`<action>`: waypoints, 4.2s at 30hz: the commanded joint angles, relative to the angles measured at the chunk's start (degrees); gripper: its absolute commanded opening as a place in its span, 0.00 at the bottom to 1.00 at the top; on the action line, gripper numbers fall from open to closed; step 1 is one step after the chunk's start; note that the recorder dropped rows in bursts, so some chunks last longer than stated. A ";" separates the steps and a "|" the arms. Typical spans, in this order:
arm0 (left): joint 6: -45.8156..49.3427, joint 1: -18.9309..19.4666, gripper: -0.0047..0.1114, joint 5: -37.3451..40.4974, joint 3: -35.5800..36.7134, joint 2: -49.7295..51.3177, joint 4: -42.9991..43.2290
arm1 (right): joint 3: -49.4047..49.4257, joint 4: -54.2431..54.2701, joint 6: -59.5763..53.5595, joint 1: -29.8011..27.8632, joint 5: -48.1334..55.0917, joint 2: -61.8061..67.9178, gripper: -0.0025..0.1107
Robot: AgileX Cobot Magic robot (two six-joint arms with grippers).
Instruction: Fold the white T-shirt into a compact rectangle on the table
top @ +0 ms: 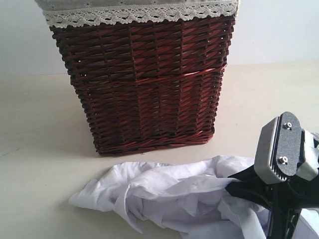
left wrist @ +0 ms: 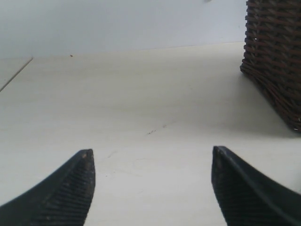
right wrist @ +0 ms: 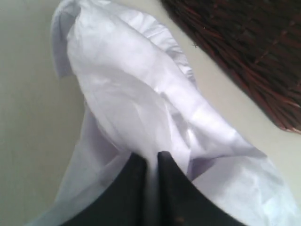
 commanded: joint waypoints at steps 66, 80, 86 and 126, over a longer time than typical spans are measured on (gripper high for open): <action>0.22 -0.19 0.62 -0.35 -0.07 0.20 -0.24 | -13.15 8.21 3.12 -23.38 37.94 -4.96 0.02; 0.22 -0.19 0.62 -0.35 -0.07 0.20 -0.24 | -12.92 20.80 0.79 0.74 22.27 -4.68 0.02; 0.22 -0.19 0.62 -0.35 -0.07 0.20 -0.24 | -12.92 15.29 0.91 4.68 22.01 -2.87 0.11; 0.22 -0.19 0.62 -0.35 -0.07 0.20 -0.24 | -1.95 -38.40 1.96 4.68 -1.94 11.84 0.53</action>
